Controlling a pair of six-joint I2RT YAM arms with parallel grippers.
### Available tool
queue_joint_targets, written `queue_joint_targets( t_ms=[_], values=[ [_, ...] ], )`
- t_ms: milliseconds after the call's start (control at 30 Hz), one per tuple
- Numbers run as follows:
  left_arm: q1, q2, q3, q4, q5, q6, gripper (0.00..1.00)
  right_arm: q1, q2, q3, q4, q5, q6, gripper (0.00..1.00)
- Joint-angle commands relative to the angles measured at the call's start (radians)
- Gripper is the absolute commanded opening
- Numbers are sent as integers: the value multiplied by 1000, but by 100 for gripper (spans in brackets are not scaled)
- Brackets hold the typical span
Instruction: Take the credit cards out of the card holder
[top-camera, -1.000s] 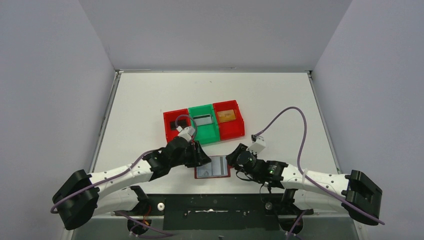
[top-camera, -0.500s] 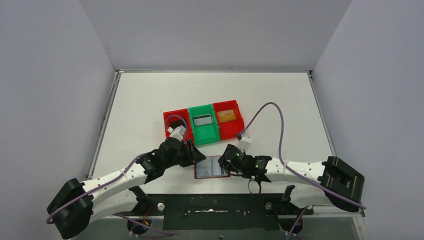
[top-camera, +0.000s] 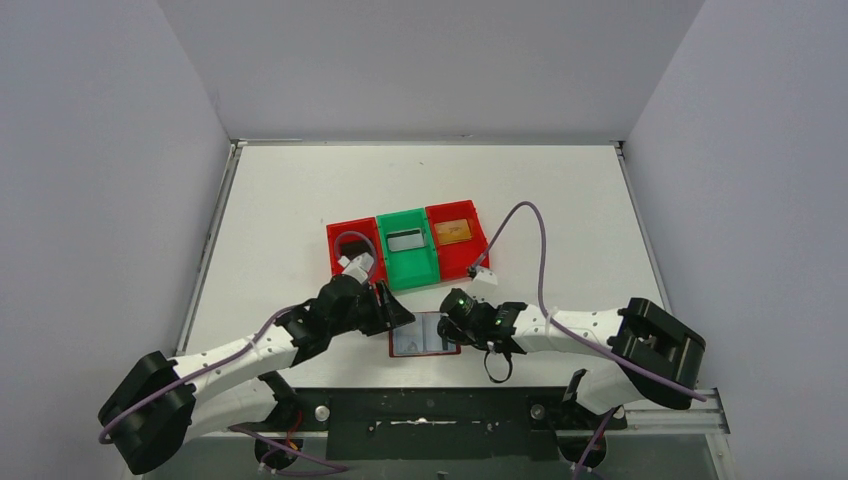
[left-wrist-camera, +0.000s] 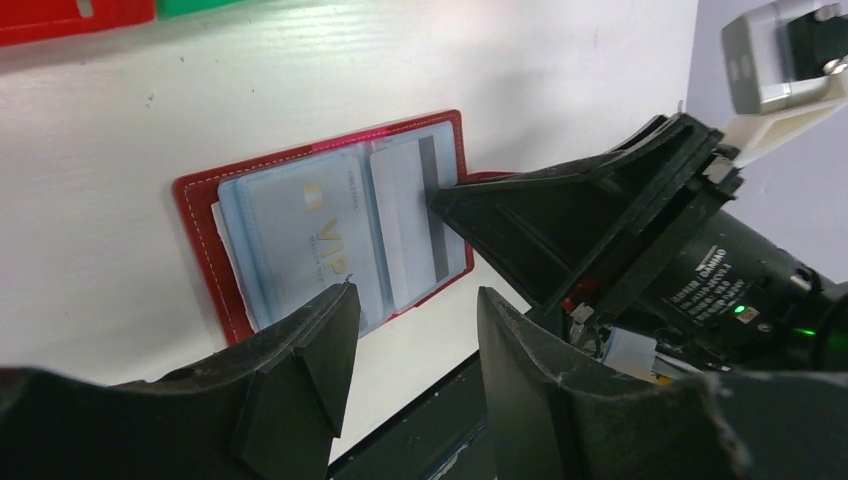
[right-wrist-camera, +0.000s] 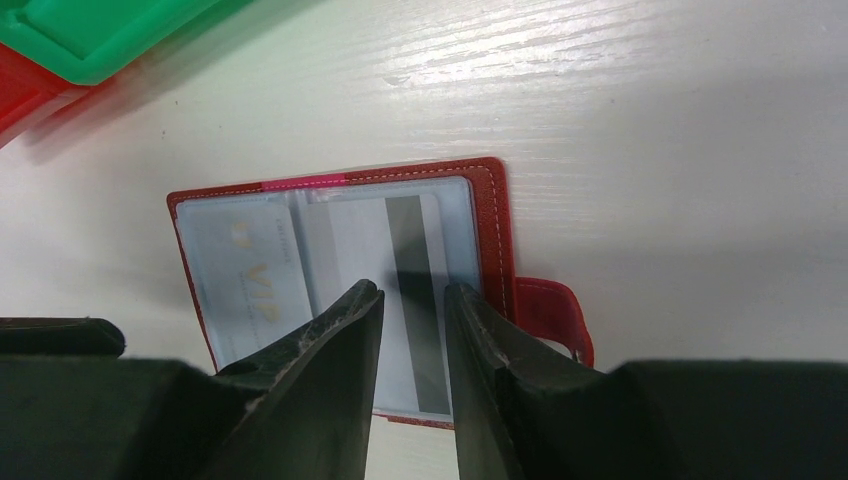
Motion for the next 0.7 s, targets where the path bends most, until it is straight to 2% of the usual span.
queue_joint_targets(
  t_ms=[0,400,667],
  values=[
    [2,71,50,97,79,39,46,-8,13,25,-46,29,27,31],
    [-25,316,198,79,133,58,43,-47,-20,-79,81,-42,58,28],
    [-44,417,240,42,113,46,42,-48,7,-63,16,-22,88,24]
  ],
)
